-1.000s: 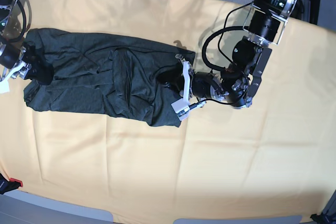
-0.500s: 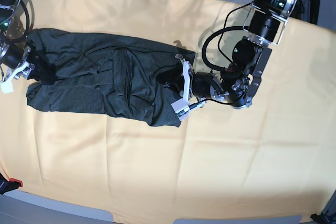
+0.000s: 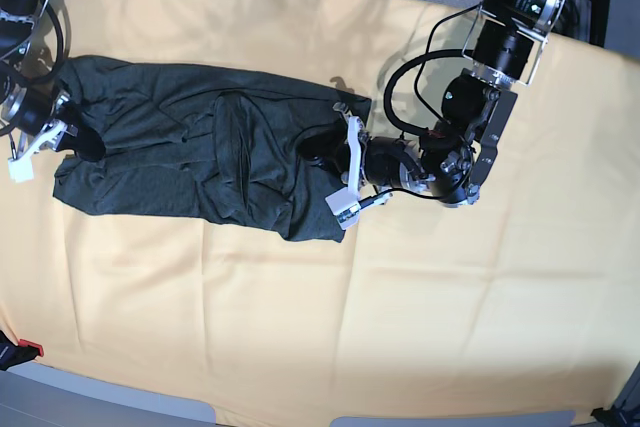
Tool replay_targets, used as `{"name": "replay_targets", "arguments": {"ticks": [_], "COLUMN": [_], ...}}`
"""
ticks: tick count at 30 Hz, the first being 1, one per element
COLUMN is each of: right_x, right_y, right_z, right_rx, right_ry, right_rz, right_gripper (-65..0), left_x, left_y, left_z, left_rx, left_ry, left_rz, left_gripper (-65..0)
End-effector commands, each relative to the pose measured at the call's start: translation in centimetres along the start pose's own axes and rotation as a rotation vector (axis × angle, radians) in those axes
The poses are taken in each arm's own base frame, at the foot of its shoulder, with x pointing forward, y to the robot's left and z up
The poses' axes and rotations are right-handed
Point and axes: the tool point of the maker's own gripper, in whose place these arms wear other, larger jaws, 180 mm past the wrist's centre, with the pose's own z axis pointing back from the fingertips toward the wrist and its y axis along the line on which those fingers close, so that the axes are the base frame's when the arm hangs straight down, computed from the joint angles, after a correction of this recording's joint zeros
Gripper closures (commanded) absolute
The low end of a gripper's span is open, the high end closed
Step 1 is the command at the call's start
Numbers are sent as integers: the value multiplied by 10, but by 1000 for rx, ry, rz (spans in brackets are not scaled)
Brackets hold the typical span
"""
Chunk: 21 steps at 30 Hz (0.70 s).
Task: Fold the T-shirt properly
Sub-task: 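Grasp the collar end with the right gripper and lift it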
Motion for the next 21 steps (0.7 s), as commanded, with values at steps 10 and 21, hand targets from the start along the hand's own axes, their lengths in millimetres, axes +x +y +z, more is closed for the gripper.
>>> {"name": "replay_targets", "arguments": {"ticks": [10,21], "right_x": [26,41], "right_y": [-4,-17], "right_z": [33,58], "right_rx": [-114,-183], "right_ry": [89,101], "right_rz": [184,227], "right_gripper": [0,0], "left_x": [64,71], "left_y": [8,46], "left_z": [43,111], "left_rx": [-51,53], "left_ry": [-284,-422], "left_rz": [75,151], "left_gripper": [0,0]}}
